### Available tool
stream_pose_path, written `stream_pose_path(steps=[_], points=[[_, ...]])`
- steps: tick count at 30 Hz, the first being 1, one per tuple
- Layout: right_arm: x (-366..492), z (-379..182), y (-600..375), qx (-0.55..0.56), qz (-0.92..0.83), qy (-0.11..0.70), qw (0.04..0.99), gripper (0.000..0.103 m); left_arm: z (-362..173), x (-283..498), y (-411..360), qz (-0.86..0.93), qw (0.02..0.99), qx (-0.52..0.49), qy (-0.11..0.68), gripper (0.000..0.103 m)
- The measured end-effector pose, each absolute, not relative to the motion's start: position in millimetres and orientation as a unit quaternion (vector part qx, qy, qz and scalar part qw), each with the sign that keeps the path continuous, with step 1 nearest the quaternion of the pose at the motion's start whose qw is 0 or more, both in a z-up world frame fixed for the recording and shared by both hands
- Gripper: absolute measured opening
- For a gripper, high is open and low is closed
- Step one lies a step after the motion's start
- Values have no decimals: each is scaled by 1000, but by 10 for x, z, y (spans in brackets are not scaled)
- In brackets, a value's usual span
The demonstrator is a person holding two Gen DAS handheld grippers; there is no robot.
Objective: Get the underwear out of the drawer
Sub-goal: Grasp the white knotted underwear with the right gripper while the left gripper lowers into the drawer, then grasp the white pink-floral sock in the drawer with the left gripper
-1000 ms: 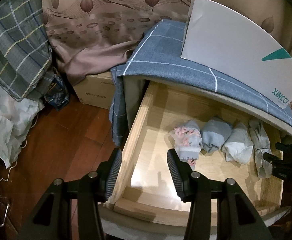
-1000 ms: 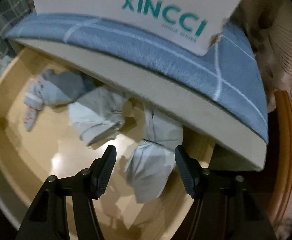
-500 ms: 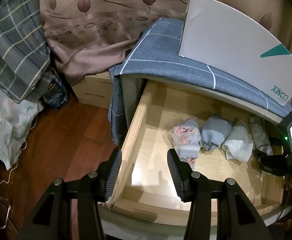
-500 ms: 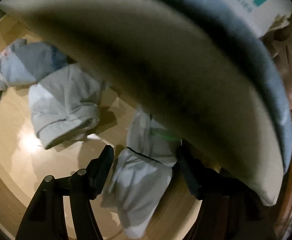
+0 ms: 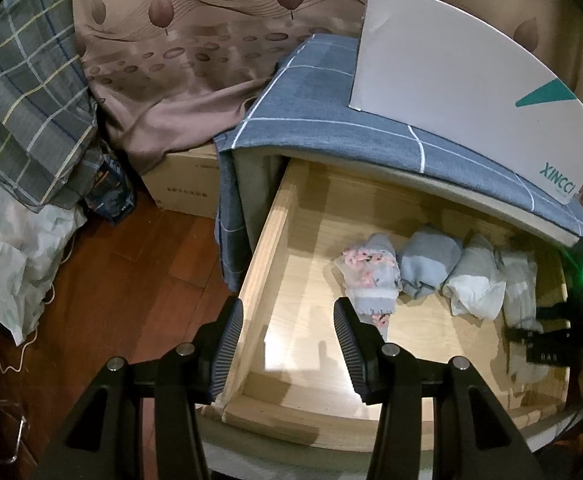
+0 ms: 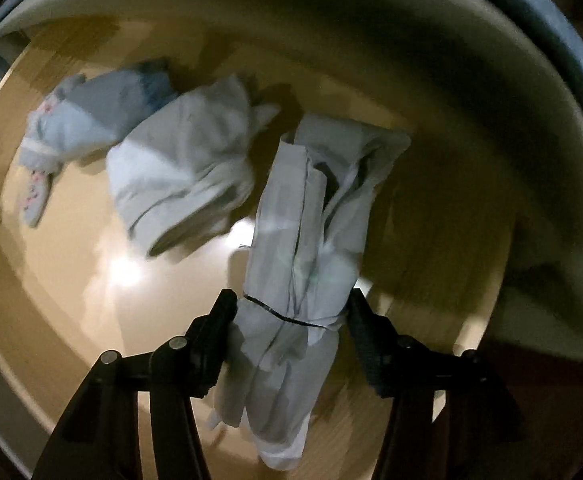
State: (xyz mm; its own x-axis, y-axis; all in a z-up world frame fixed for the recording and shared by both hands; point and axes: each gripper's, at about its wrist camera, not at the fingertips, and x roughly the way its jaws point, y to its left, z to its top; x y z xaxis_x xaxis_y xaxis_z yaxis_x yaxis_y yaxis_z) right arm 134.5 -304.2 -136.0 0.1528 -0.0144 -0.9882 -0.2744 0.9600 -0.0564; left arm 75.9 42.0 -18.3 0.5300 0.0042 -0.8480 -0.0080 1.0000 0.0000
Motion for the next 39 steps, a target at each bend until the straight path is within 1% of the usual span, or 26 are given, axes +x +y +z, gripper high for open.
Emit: stream_pose_path(steps=[5,8,12,14,17,23,26,29,39], points=[[1164,-1384,-2967,-73,85,688,717,52,-189,754,410,-1,874,0,486,48],[1064,-1395,-2936,-41,70,706,704,50,-196,760,401,-5,872,0,490,48],[1001,-1512,-3184,25,34,724,688,46,-241,783,370,-19,866,3,500,48],[916,-1573,-3238,40,23,728,684,46,-277,805,347,-26,860,5,509,48],[784,-1634,-3231,47,14,728,684,43,-335,845,303,-40,849,11,526,48],[674,-1586,-3398,65,11,719,692,43,-458,957,133,-63,827,49,557,48],[801,-1571,-3191,63,14,719,692,42,-512,1044,4,-74,817,79,567,48],[837,-1529,-3293,66,17,718,692,42,-579,1150,-124,-81,809,100,573,48],[888,-1538,-3411,84,29,717,691,43,-815,1498,-365,-94,793,122,590,48]])
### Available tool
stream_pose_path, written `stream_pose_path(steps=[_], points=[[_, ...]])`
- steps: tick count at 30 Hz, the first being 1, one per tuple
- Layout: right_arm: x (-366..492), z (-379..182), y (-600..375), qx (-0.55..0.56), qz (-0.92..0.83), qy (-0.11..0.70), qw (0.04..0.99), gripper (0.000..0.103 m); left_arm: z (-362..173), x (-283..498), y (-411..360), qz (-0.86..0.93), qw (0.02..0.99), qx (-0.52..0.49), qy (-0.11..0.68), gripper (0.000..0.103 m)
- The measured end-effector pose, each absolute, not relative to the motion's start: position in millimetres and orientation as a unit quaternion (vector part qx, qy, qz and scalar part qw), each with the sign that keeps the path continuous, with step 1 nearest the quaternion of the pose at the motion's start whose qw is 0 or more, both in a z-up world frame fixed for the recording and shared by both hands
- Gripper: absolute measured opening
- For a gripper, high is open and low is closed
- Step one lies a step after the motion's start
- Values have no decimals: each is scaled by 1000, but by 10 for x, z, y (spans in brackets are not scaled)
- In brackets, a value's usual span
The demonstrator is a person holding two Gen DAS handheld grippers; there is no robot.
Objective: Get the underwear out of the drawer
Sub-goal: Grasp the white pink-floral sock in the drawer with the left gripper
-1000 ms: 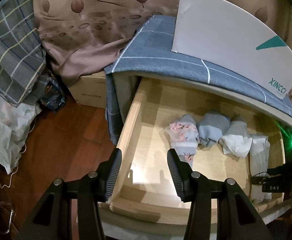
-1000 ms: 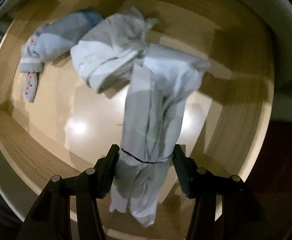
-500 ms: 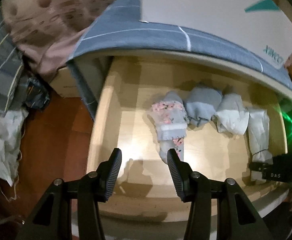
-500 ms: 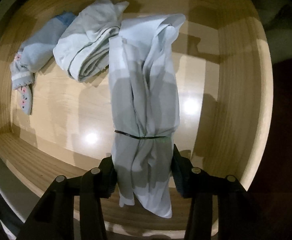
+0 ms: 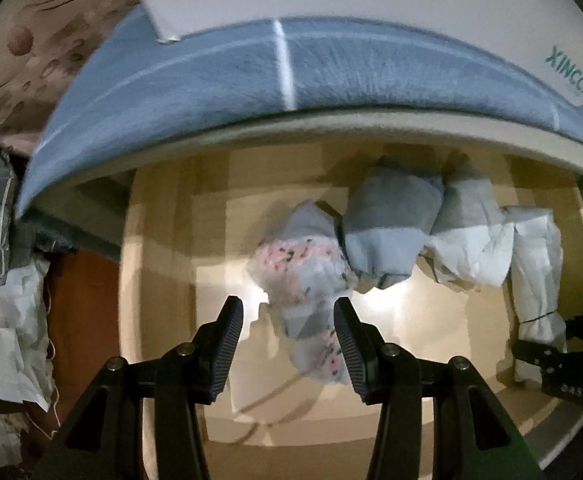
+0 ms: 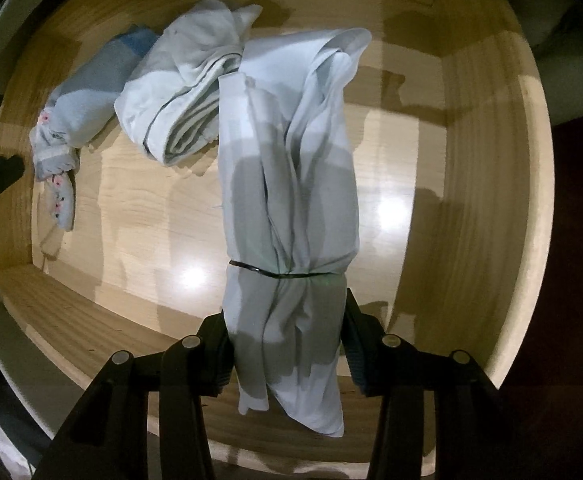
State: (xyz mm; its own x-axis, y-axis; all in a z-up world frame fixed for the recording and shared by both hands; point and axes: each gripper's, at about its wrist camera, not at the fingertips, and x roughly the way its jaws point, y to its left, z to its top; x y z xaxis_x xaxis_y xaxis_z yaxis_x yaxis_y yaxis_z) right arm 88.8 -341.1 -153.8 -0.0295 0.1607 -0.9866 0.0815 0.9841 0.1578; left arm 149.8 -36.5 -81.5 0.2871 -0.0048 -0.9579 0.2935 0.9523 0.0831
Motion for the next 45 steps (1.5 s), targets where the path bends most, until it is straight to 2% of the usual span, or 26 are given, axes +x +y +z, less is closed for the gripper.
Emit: stream_pose_path(steps=[21,23,25,28,34,36,45], points=[[944,-1535,-3496,96,33,716,691,44,-1284,1975,-362,-105,739,120,654,48],[946,-1517,-3503,97,33,716,691,44,-1293,1989,-340,-107,735,121,658,47],[947,-1530,-3490,98,33,716,691,44,-1275,1988,-344,-111,730,125,663,40],[950,-1526,-3488,98,33,716,691,44,-1303,1951,-279,-115,716,135,675,39],[959,-1525,-3460,94,31,716,691,45,-1289,1847,-218,-111,696,162,690,39],[962,-1539,-3438,93,29,717,690,45,-1402,1791,-168,-116,666,146,722,39],[987,-1581,-3337,83,22,720,689,46,-1406,1787,-140,-108,669,147,721,41]])
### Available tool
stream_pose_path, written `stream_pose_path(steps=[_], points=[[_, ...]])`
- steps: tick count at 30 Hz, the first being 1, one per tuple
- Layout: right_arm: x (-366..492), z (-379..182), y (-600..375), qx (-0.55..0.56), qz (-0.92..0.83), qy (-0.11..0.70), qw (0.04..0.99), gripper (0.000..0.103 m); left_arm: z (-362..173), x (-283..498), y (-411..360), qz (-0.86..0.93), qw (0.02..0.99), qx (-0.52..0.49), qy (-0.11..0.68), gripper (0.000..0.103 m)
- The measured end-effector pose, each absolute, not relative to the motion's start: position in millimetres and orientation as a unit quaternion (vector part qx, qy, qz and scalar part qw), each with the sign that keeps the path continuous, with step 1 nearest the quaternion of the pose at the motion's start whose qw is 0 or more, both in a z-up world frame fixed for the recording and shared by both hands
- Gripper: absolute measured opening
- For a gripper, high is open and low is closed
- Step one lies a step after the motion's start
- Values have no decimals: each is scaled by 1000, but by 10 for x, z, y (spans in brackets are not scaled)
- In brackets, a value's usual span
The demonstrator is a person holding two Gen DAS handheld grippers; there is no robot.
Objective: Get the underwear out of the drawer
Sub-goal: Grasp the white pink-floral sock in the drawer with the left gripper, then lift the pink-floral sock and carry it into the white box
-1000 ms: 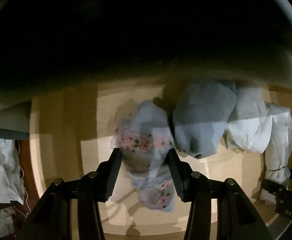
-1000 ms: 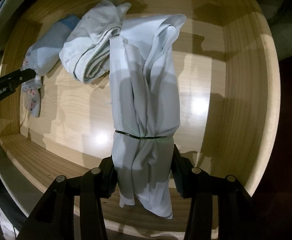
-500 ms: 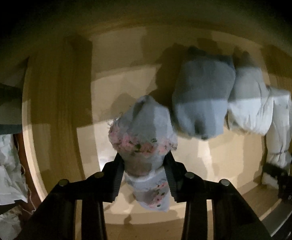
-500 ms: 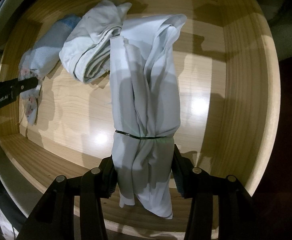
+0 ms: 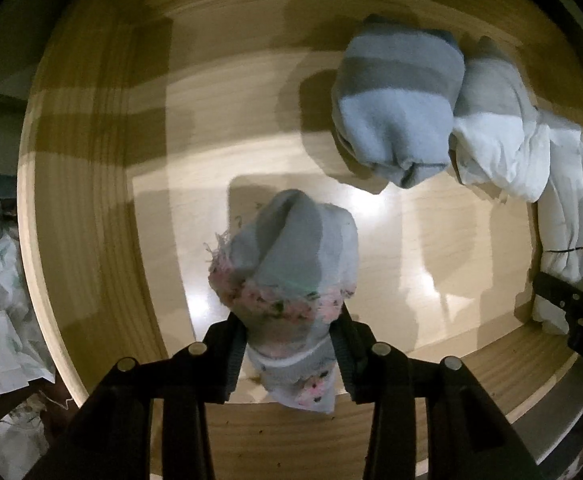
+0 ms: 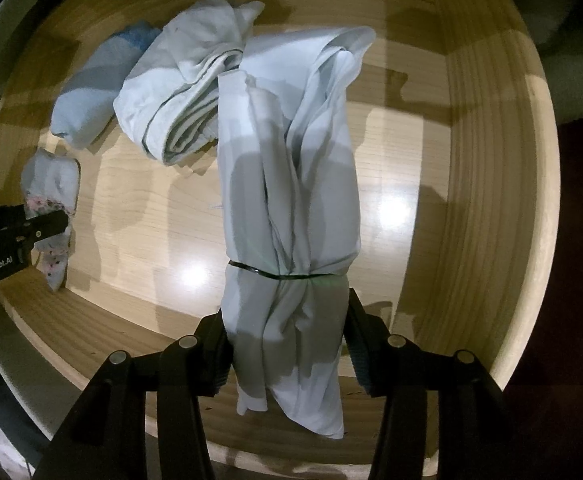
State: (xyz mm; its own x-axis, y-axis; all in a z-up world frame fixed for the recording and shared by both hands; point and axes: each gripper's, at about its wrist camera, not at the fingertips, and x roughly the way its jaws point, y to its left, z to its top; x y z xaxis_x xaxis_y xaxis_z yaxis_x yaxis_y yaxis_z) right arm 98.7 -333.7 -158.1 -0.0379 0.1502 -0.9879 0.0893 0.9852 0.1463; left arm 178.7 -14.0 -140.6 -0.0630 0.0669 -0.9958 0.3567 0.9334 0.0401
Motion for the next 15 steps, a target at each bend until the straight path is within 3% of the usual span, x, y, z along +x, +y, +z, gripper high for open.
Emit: stream_pose_path(steps=[7,15], points=[[1011,-1628,-3329,87,22,723,684,46,-1323,1589,-260,-107,694,158,694,24],[1047,-1653,-3332,88,19,725,683,46,-1034,1332,-285,-103,728,152,660,21]])
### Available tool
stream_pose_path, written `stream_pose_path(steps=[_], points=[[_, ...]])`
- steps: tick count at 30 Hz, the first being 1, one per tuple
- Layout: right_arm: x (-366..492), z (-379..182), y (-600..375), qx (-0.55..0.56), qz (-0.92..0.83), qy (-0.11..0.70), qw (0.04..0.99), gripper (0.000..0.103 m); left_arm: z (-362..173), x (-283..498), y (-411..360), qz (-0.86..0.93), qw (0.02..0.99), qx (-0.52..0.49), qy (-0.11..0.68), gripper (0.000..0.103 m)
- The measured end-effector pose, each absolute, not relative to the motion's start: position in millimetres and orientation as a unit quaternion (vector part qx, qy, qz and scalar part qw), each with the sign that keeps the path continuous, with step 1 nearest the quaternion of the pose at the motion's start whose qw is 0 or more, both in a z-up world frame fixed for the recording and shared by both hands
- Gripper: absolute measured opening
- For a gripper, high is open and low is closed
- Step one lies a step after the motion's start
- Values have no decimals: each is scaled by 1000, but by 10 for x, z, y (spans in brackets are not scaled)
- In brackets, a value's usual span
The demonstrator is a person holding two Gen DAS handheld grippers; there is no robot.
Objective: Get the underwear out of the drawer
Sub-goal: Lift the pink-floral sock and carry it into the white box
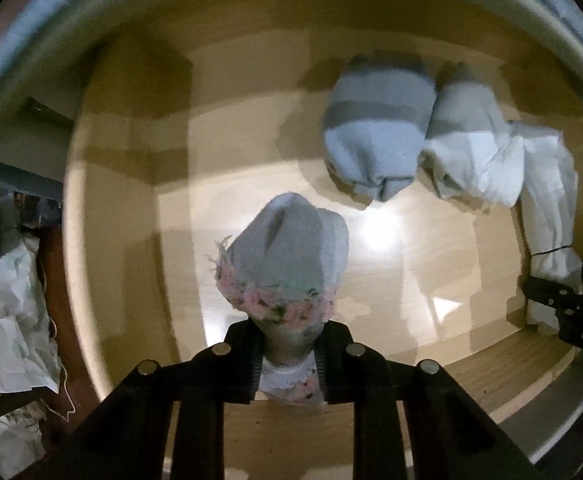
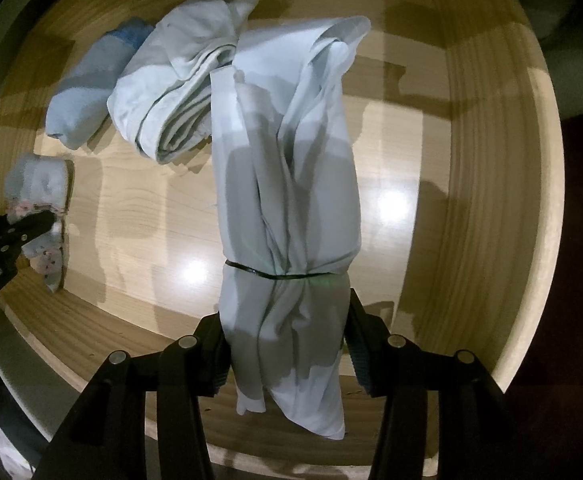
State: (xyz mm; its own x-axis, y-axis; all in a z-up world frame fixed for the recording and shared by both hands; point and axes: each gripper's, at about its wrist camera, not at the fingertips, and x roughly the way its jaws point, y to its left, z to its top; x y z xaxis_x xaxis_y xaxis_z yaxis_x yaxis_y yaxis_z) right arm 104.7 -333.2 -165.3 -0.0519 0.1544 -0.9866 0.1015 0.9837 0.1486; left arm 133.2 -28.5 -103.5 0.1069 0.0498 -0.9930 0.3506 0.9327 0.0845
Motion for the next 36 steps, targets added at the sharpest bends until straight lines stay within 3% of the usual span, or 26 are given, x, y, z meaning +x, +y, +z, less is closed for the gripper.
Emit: stream_pose_path(steps=[16,36], points=[[1058,-1690,-3225,67,9,727,683,46,-103,650,-315,-103,836,166,513,21],[1055,-1729,-3159,62,11,726,685,46,1538,774,77,-131,917,95,365,21]])
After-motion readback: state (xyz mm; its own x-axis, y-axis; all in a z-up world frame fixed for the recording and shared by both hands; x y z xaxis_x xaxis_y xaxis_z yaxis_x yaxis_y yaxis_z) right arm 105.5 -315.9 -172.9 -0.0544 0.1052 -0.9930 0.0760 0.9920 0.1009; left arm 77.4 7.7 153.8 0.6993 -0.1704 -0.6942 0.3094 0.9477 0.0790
